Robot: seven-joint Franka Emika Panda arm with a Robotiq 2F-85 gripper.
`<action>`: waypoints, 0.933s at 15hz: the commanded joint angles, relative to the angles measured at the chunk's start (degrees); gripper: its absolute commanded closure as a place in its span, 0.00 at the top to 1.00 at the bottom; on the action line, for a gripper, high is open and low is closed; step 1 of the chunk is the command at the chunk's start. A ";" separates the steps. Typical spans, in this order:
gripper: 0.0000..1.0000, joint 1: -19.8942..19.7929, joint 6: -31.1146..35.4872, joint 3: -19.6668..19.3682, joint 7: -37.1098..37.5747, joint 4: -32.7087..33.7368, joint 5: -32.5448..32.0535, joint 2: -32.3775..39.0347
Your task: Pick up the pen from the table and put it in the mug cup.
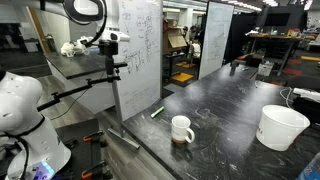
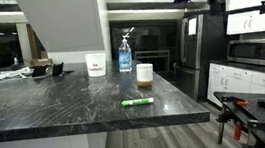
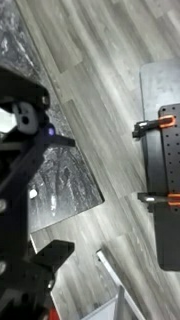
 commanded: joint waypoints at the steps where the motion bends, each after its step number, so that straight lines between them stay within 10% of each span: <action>1: 1.00 1.49 10.19 -0.78 -5.65 -0.84 -2.27 3.24; 7: 1.00 3.08 32.12 -0.97 -13.44 1.93 -3.87 20.55; 14: 1.00 5.80 35.68 0.40 -18.71 12.40 -5.36 40.51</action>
